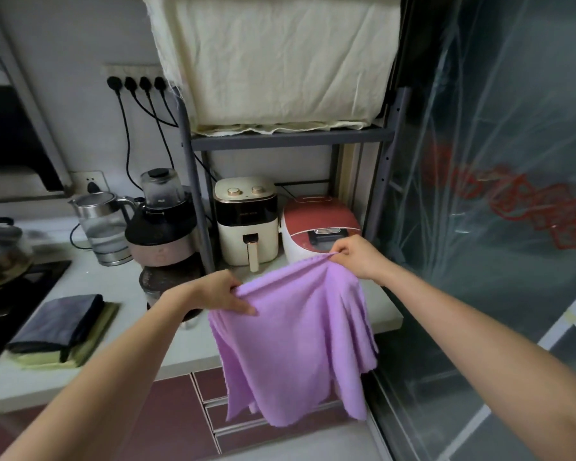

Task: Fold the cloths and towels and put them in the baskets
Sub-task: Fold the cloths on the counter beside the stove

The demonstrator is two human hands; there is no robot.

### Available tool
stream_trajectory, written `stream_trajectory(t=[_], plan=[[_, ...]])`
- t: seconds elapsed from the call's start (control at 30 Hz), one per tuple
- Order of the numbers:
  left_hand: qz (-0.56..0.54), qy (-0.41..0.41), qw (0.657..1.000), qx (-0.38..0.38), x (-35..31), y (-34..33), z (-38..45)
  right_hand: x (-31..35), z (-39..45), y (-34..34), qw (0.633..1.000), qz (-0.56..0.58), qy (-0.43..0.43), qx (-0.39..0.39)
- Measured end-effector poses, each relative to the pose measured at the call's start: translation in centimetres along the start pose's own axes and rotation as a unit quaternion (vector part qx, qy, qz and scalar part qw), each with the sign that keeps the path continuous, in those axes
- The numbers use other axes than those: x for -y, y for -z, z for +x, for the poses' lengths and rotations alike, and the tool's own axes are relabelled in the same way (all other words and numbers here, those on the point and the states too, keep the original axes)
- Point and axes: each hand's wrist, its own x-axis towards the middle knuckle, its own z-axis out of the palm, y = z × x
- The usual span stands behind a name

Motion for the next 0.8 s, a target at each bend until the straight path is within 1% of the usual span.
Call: stream_trajectory(t=[0.1,0.2,0.27,0.37,0.43,0.47,0.5,0.53,0.57,0.6,0.67,0.7,0.73,0.77,0.8], plan=[[0.002,0.014,0.998,-0.057,1.5,0.1,-0.7,-0.8,0.5,-0.6,0.992,-0.107,-0.007,-0.06],[0.011,0.021,0.993,-0.117,3.2,0.2,-1.3,-1.2,0.4,-0.9,0.982,-0.159,-0.014,-0.098],[0.023,0.047,0.989,-0.14,4.6,0.2,-1.7,-1.4,0.4,-1.1,0.977,-0.183,-0.031,-0.107],[0.038,0.11,0.982,-0.151,6.8,0.1,-2.4,-2.1,0.6,-1.3,0.981,-0.166,-0.051,-0.084],[0.024,0.147,0.976,-0.158,7.9,-0.2,-2.7,-2.3,0.8,-1.5,0.988,-0.121,-0.071,-0.072],[0.003,0.163,0.973,-0.165,7.9,-0.3,-2.8,-2.0,0.8,-1.8,0.992,-0.077,-0.078,-0.069],[-0.047,0.18,0.966,-0.177,7.5,-0.4,-2.9,-1.5,0.8,-2.0,0.994,-0.016,-0.082,-0.067],[-0.132,0.189,0.953,-0.194,6.8,-0.5,-2.9,-0.7,0.7,-2.3,0.993,0.052,-0.083,-0.064],[-0.236,0.19,0.931,-0.205,5.8,-0.7,-2.9,0.3,0.7,-2.7,0.987,0.121,-0.091,-0.055],[-0.339,0.182,0.9,-0.204,4.6,-0.9,-2.8,1.5,0.5,-3.0,0.976,0.187,-0.102,-0.039],[-0.504,0.154,0.833,-0.167,2.3,-1.3,-2.5,3.9,0.1,-3.4,0.95,0.293,-0.106,0.005],[-0.556,0.141,0.807,-0.14,1.1,-1.5,-2.5,5.0,0.0,-3.6,0.941,0.322,-0.097,0.027],[-0.586,0.128,0.792,-0.116,-0.1,-1.6,-2.7,6.0,-0.2,-3.8,0.937,0.335,-0.084,0.047],[-0.595,0.107,0.791,-0.098,-1.1,-1.8,-2.9,6.9,-0.4,-4.0,0.935,0.341,-0.071,0.066],[-0.589,0.077,0.8,-0.081,-2.0,-1.9,-3.2,7.7,-0.6,-4.2,0.933,0.344,-0.059,0.084]])
